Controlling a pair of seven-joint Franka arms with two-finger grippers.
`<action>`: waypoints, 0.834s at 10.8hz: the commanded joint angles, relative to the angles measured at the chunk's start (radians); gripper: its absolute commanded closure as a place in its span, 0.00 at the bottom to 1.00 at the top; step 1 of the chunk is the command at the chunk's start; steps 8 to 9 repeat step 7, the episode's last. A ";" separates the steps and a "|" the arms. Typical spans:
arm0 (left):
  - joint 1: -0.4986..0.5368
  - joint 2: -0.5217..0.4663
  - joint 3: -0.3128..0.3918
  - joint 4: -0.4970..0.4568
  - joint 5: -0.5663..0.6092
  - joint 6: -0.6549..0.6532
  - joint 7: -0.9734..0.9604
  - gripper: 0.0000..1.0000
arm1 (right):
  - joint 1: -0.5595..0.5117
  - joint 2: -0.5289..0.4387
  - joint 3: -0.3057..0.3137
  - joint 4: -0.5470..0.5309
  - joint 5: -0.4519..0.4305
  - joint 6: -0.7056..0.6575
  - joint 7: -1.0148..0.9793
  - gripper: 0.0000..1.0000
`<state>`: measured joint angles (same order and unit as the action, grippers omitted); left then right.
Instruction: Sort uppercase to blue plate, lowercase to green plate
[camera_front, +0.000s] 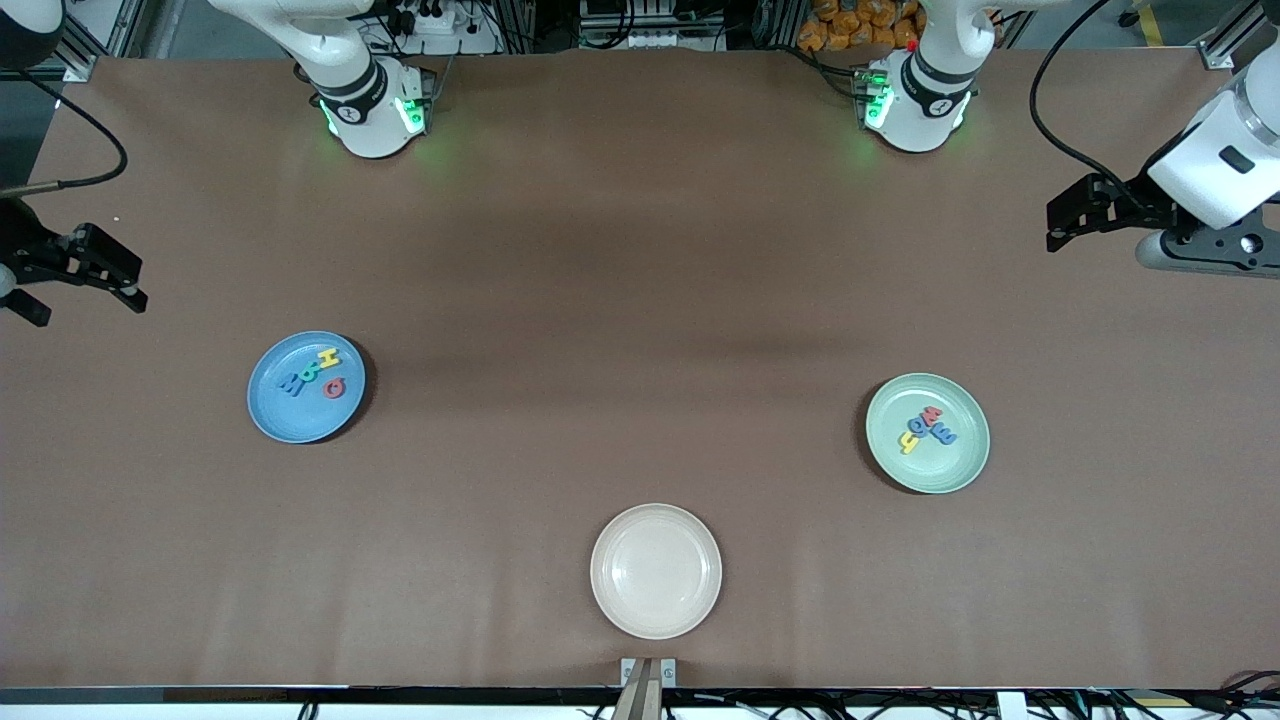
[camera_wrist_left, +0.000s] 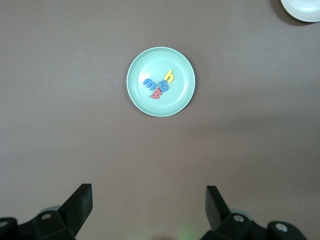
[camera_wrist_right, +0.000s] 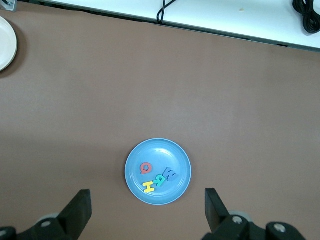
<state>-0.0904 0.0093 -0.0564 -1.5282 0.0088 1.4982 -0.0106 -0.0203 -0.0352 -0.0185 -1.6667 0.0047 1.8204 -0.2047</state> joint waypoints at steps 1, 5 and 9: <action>0.006 0.003 -0.002 0.019 -0.003 -0.019 0.012 0.00 | -0.021 -0.025 0.019 -0.019 0.000 -0.003 0.011 0.00; 0.014 0.003 0.000 0.019 -0.004 -0.019 0.009 0.00 | -0.023 -0.025 0.017 -0.019 0.000 -0.003 0.011 0.00; 0.014 0.000 -0.002 0.019 -0.004 -0.019 -0.018 0.00 | -0.023 -0.025 0.017 -0.019 0.000 -0.003 0.011 0.00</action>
